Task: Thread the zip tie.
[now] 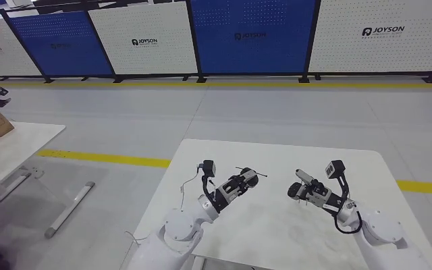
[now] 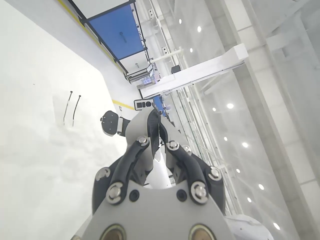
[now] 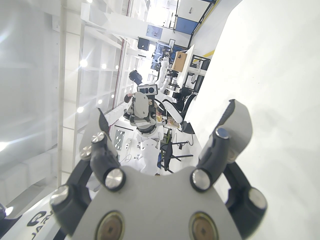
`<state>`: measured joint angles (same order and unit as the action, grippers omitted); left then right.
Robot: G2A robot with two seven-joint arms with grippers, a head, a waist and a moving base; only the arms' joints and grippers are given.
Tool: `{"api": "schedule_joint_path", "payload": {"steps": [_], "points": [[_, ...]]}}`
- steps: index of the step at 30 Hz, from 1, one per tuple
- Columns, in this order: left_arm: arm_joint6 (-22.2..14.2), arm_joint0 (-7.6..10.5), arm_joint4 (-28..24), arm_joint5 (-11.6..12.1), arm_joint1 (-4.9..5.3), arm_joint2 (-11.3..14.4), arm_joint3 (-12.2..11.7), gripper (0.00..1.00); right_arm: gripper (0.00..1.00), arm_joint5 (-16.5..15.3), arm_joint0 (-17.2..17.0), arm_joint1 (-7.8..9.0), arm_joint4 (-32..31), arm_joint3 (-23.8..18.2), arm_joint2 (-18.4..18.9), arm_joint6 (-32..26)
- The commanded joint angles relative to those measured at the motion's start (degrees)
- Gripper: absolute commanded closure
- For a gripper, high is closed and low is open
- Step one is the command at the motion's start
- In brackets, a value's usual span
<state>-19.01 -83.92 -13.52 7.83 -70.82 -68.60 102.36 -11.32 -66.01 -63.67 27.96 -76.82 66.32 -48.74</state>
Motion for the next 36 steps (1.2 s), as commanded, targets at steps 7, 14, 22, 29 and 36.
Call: {"api": "schedule_joint_path", "payload": {"steps": [7, 14, 22, 29, 36], "points": [[1.69, 0.82, 1.95, -1.05, 0.02, 0.01, -2.58, 1.00, 0.00, 0.00, 0.00, 0.00, 0.00, 0.00, 0.00, 0.00], [0.00, 2.03, 5.24, -1.73, -0.03, 2.68, -10.42, 1.00, 0.00, 0.00, 0.00, 0.00, 0.00, 0.00, 0.00, 0.00], [0.58, 4.07, 4.74, 0.16, -0.57, 5.12, -14.36, 1.00, 0.00, 0.00, 0.00, 0.00, 0.00, 0.00, 0.00, 0.00], [0.58, 4.07, 4.74, 0.16, -0.57, 5.12, -14.36, 1.00, 0.00, 0.00, 0.00, 0.00, 0.00, 0.00, 0.00, 0.00], [0.58, 4.07, 4.74, 0.16, -0.57, 5.12, -14.36, 1.00, 0.00, 0.00, 0.00, 0.00, 0.00, 0.00, 0.00, 0.00]]}}
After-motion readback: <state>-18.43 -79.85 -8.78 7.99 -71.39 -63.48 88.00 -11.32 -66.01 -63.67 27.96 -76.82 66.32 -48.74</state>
